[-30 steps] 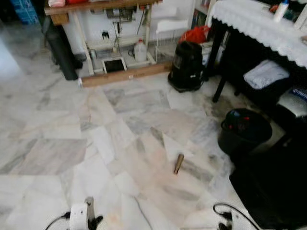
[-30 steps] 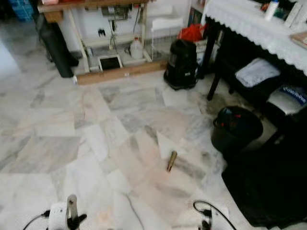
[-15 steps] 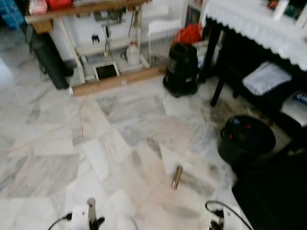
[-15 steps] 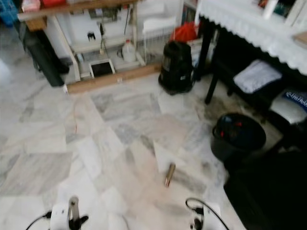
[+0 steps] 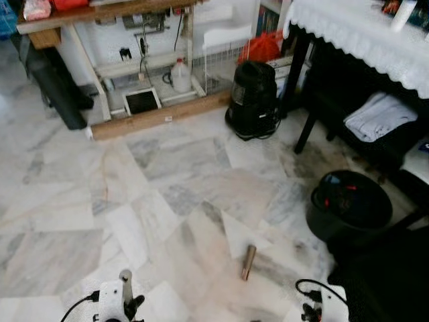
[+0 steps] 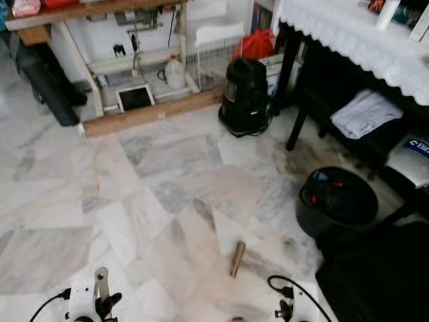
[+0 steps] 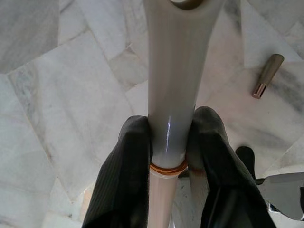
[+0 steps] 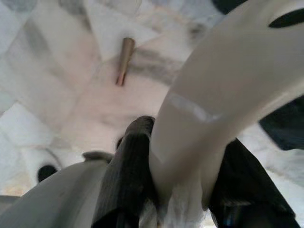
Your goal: Sweep floor
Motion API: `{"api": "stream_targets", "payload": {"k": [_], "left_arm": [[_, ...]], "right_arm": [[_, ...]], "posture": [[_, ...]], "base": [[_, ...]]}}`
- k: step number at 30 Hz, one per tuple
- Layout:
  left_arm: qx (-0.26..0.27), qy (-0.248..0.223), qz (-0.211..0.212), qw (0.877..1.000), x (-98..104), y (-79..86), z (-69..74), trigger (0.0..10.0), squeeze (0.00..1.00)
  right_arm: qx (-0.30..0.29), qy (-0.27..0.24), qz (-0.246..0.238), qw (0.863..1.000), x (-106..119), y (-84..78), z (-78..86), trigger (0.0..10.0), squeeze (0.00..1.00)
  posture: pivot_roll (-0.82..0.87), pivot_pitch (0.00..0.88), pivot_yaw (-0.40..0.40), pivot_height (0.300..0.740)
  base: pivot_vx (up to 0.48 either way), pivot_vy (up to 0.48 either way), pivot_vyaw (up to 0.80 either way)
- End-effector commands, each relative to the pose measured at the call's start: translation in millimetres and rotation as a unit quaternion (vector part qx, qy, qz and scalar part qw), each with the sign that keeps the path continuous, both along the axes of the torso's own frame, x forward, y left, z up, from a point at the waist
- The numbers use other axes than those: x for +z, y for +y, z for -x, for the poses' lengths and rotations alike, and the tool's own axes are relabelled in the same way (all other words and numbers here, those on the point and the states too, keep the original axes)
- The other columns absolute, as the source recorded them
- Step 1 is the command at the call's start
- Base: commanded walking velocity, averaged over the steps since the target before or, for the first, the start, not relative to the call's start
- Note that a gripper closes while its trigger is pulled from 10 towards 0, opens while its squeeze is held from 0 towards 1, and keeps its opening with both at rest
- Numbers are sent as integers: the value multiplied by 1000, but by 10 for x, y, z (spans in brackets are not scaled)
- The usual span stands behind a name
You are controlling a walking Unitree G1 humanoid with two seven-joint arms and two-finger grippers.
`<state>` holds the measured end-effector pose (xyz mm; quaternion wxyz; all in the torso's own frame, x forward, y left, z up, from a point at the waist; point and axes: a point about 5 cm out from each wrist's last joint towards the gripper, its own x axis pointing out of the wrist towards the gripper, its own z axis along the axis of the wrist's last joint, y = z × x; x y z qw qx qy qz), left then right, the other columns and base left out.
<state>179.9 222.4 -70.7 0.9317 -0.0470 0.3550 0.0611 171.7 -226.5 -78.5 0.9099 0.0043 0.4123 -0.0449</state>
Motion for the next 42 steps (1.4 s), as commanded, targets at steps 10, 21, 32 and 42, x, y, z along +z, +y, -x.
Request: {"api": "stream_targets", "payload": {"k": [10,21,32,42], "left_arm": [[6,-75,-32,997,237,326,-132,10000,0],[13,-176,-83,981,602,494,-402,10000,0],[-10,-281,-123,952,1052,395,-779,10000,0],[-21,-372,-127,919,1508,253,-1030,10000,0]], "right_arm": [[-11,-97,60,993,326,-389,-318,10000,0],[26,-234,163,958,808,-544,-686,10000,0],[-5,-355,213,910,1349,-442,-1080,10000,0],[-28,-380,217,899,1438,-339,-1133,10000,0]], "posture": [[-131,149,4,740],[-127,151,5,740],[-133,151,7,740],[-129,157,13,740]], "base": [[0,0,0],[0,0,0],[0,0,0],[0,0,0]]}}
